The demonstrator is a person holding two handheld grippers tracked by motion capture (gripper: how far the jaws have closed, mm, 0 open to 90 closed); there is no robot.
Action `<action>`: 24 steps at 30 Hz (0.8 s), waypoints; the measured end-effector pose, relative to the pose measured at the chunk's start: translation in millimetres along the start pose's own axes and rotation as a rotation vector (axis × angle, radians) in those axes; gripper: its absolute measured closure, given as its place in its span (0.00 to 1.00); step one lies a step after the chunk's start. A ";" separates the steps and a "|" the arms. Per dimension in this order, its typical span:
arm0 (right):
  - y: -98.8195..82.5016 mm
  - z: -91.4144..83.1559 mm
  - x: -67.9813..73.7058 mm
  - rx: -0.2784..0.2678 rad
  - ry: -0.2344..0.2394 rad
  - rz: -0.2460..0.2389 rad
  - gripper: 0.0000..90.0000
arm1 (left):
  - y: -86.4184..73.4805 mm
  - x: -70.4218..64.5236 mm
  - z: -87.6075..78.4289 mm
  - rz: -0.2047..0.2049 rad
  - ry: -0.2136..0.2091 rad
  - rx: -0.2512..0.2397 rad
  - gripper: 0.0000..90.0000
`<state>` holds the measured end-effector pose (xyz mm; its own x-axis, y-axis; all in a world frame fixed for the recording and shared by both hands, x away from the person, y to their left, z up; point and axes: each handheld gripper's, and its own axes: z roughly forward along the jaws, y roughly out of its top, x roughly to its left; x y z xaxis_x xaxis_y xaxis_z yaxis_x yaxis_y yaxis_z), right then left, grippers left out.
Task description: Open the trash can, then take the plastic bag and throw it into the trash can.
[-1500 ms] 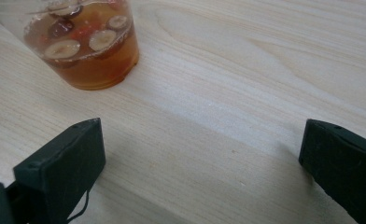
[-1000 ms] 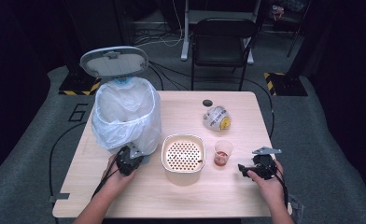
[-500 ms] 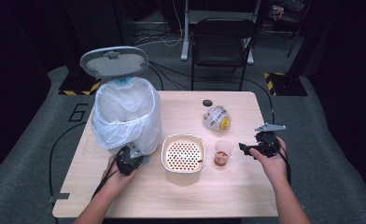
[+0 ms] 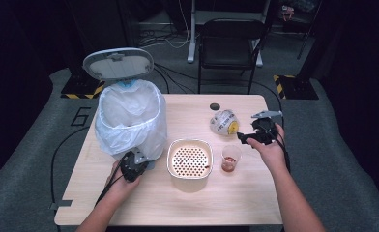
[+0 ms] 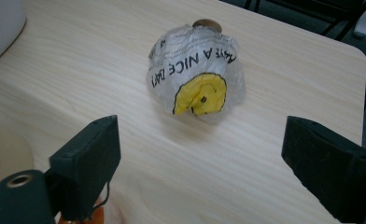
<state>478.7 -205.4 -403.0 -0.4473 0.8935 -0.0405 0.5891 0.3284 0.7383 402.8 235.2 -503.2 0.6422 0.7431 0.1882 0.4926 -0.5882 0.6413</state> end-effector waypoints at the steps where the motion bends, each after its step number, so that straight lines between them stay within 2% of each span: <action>1: 3.8 2.1 0.4 0.000 0.001 0.003 0.09 | -0.1 -0.3 0.2 -0.006 -0.004 -0.005 1.00; 4: 18.4 11.2 1.8 0.013 0.028 0.013 0.02 | 0.0 0.0 0.4 -0.007 -0.004 -0.004 1.00; 6: 20.9 13.1 2.2 0.014 0.033 0.012 0.00 | 0.4 0.5 -0.1 -0.006 -0.007 0.003 1.00; 8: 27.2 19.9 2.0 0.013 0.044 0.001 0.00 | 0.6 0.5 -0.1 -0.005 -0.008 0.003 1.00; 12: 35.0 35.5 2.1 0.023 0.046 0.023 0.00 | 1.1 -0.5 0.0 0.000 0.009 0.013 1.00; 13: 35.5 39.1 2.4 0.024 0.047 0.030 0.00 | 1.2 -0.9 0.0 -0.004 -0.001 0.010 1.00; 16: 34.7 55.7 1.3 0.027 0.013 0.007 0.13 | 0.7 -0.2 0.0 -0.007 -0.007 0.003 1.00; 17: 34.7 55.7 1.3 0.027 0.013 0.007 0.13 | 0.7 -0.2 0.0 -0.007 -0.007 0.003 1.00; 18: 34.3 61.7 1.0 0.033 -0.001 -0.016 0.15 | 0.2 0.4 0.2 -0.005 -0.007 -0.003 1.00; 24: 33.8 78.0 -2.9 0.036 -0.006 0.001 0.15 | 0.0 0.1 0.3 -0.011 -0.006 -0.004 1.00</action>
<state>552.5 -173.0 -430.4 -0.4426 0.8957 -0.0436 0.6136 0.3379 0.7136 403.1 235.2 -503.3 0.6405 0.7474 0.1768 0.4974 -0.5791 0.6459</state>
